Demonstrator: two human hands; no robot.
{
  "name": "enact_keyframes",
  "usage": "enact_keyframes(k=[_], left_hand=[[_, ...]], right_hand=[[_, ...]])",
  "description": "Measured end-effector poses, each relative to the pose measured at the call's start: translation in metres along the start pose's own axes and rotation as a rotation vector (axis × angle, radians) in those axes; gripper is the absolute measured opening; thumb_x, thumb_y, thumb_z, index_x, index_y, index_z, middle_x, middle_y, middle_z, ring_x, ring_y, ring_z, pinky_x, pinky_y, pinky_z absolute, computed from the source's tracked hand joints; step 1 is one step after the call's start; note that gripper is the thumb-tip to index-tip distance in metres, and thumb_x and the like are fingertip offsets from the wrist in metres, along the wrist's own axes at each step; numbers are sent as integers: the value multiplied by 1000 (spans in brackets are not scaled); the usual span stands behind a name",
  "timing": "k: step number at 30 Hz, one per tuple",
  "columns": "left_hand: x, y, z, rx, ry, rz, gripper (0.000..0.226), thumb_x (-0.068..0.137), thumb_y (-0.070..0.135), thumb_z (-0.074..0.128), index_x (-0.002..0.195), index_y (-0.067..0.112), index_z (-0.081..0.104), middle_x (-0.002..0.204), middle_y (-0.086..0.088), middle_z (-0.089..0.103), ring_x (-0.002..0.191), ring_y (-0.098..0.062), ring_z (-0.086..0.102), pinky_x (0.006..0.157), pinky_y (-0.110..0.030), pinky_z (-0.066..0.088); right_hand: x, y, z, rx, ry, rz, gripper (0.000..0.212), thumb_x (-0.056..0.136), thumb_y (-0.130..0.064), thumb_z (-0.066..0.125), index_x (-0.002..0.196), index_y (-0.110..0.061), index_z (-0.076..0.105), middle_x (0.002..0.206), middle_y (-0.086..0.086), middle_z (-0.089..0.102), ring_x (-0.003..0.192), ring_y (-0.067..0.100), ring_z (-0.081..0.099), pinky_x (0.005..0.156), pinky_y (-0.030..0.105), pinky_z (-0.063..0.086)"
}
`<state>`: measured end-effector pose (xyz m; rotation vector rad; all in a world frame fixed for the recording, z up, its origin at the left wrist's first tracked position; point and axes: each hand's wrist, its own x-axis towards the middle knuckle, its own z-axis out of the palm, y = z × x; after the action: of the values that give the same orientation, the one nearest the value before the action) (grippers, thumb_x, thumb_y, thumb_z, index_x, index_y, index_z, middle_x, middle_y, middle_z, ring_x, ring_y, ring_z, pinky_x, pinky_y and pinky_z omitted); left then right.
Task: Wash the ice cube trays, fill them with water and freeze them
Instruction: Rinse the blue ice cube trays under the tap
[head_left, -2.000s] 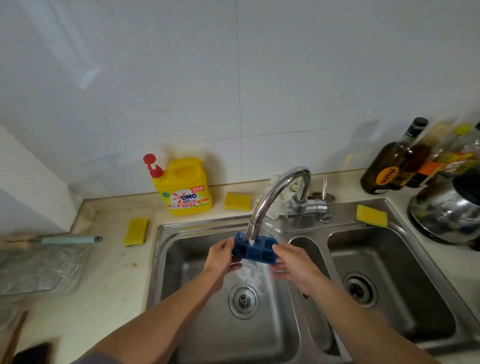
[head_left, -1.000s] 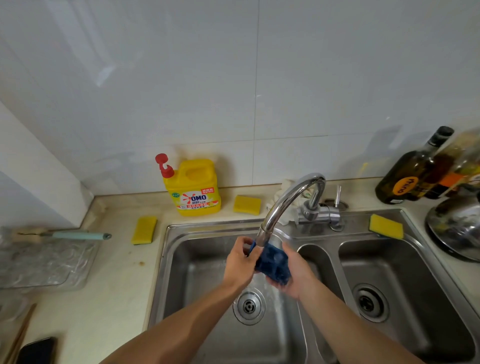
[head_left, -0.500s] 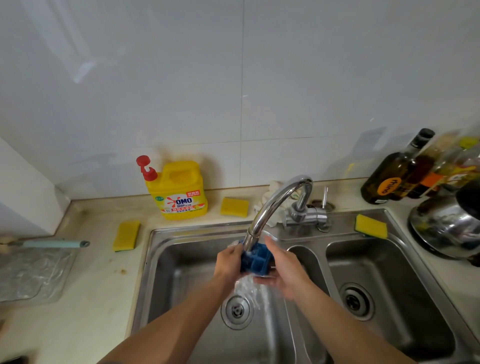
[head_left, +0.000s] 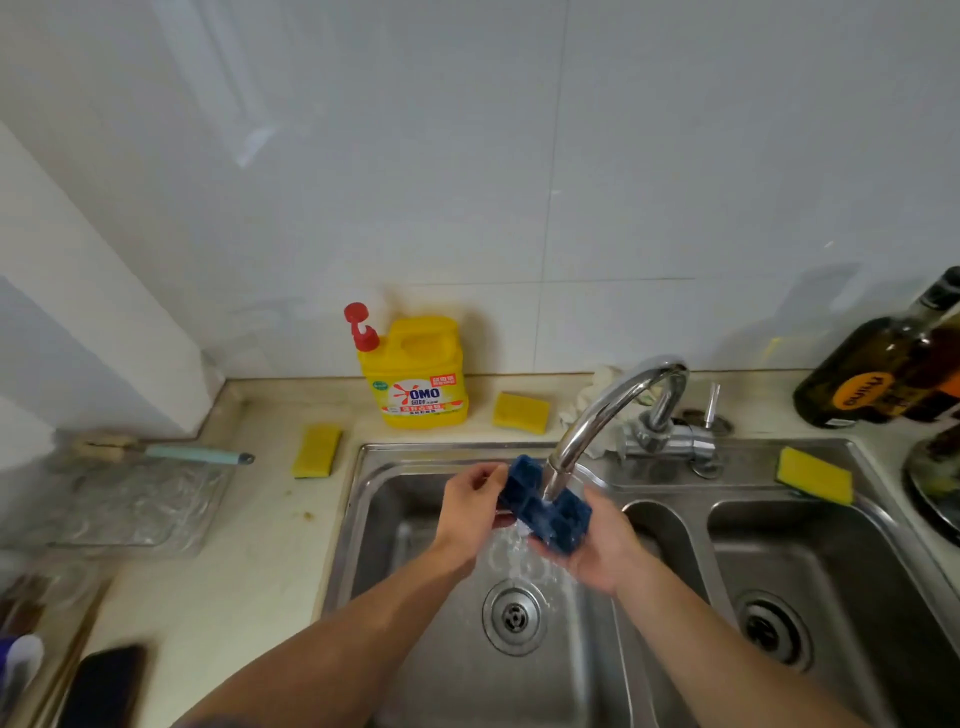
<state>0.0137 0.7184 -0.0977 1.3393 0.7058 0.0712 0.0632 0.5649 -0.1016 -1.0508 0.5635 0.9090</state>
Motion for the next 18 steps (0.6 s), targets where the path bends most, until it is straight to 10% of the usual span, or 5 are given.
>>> enact_keyframes(k=[6, 18], left_hand=[[-3, -12, -10, -55, 63, -93, 24, 106, 20, 48, 103, 9, 69, 106, -15, 71, 98, -28, 71, 69, -30, 61], [-11, -35, 46, 51, -192, -205, 28, 105, 25, 50, 107, 5, 69, 96, -13, 74, 90, -27, 72, 71, -30, 61]], right_hand=[[-7, -3, -1, -123, -146, 62, 48, 109, -40, 40, 135, -3, 57, 129, 31, 62, 97, 39, 66, 67, 44, 61], [-35, -5, -64, -213, -44, -20, 30, 96, -33, 47, 101, -10, 67, 82, 13, 67, 65, 22, 56, 55, 28, 42]])
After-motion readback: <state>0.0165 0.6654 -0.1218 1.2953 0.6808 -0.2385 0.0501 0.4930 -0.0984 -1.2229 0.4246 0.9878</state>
